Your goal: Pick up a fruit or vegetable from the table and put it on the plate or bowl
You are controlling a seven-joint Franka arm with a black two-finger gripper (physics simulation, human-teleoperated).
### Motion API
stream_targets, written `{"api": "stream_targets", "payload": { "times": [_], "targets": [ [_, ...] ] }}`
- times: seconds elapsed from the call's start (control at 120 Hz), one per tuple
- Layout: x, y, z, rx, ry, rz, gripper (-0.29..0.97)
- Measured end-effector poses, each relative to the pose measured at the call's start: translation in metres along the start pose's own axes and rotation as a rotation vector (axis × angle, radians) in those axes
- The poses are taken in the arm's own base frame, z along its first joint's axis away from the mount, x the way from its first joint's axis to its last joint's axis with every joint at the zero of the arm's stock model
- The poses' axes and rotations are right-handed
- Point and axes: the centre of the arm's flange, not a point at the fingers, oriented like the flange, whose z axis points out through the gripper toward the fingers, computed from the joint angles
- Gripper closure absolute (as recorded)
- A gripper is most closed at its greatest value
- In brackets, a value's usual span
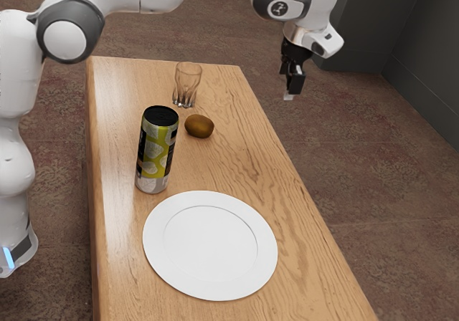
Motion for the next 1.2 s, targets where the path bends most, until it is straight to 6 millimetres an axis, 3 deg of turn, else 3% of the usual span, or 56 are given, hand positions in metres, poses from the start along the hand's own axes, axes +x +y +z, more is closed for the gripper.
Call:
{"api": "stream_targets", "payload": {
  "times": [0.133, 0.275, 0.433, 0.525, 0.592, 0.783, 0.9, 1.075, 1.2],
  "targets": [
    [0.005, -0.004, 0.013, -0.019, -0.005, 0.004, 0.0],
    [0.011, 0.03, 0.009, -0.027, 0.003, 0.055, 0.0],
    [0.005, 0.031, 0.019, -0.047, -0.052, 0.007, 0.0],
    [-0.027, -0.001, 0.042, -0.072, -0.148, -0.126, 0.0],
    [-0.054, -0.011, 0.052, -0.079, -0.192, -0.2, 0.0],
    [-0.104, -0.034, 0.078, -0.077, -0.247, -0.351, 0.0],
    [-0.112, -0.044, 0.084, -0.047, -0.246, -0.344, 0.0],
    [-0.115, -0.024, 0.11, -0.042, -0.286, -0.266, 0.0],
    [-0.117, -0.025, 0.128, -0.04, -0.293, -0.242, 0.0]
  ]
}}
